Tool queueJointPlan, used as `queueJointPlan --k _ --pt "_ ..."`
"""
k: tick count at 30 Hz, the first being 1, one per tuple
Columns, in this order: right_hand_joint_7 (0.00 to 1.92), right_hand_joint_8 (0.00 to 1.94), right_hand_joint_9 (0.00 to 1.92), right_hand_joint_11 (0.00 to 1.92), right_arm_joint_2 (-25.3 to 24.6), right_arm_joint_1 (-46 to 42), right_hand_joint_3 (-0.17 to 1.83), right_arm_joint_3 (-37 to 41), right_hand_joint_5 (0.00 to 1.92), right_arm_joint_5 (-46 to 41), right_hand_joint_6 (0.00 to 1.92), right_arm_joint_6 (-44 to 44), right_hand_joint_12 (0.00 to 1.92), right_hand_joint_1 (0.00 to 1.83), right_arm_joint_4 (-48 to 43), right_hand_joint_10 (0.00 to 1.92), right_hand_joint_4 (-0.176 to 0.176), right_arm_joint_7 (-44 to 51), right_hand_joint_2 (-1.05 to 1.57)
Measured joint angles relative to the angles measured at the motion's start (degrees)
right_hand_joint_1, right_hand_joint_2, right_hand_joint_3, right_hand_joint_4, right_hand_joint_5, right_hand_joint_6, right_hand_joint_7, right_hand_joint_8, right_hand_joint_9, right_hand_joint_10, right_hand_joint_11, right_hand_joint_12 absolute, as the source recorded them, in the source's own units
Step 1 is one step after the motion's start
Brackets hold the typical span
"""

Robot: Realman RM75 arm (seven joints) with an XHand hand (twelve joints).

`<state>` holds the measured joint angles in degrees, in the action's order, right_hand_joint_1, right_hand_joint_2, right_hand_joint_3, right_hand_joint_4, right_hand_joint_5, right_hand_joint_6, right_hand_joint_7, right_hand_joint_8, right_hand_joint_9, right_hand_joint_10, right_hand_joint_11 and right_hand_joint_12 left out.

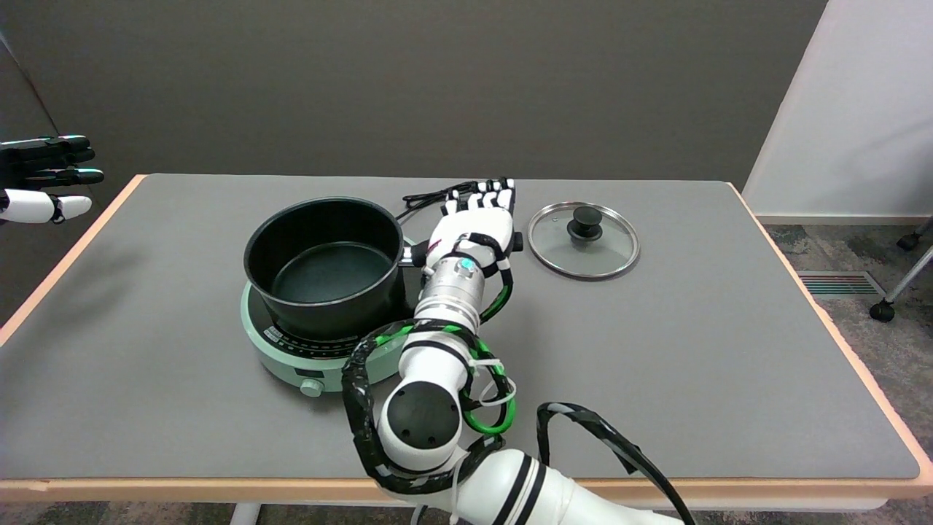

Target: Pick up the soup pot.

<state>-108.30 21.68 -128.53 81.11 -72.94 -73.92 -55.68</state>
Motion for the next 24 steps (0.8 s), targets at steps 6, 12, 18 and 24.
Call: queueJointPlan --k 6,12,18,24 --pt "0.14 0.14 0.14 0.14 0.7 0.3 1.46 0.4 0.14 -0.9 0.14 0.4 0.14 1.11 -0.3 0.14 0.176 0.0 -0.62" --pt "0.24 0.24 0.24 0.24 1.3 0.5 1.46 0.9 0.24 -1.7 0.24 1.2 0.24 1.11 -0.5 0.24 0.176 0.0 -0.62" --pt "0.34 0.34 0.34 0.34 2.0 0.9 1.45 1.4 0.34 -2.8 0.34 2.3 0.34 1.16 -0.7 0.34 0.176 0.0 -0.64" --pt "0.67 0.67 0.67 0.67 2.8 1.3 1.38 1.8 0.67 -4.1 0.67 3.3 0.67 1.13 -0.9 0.67 0.176 -0.1 -0.6"
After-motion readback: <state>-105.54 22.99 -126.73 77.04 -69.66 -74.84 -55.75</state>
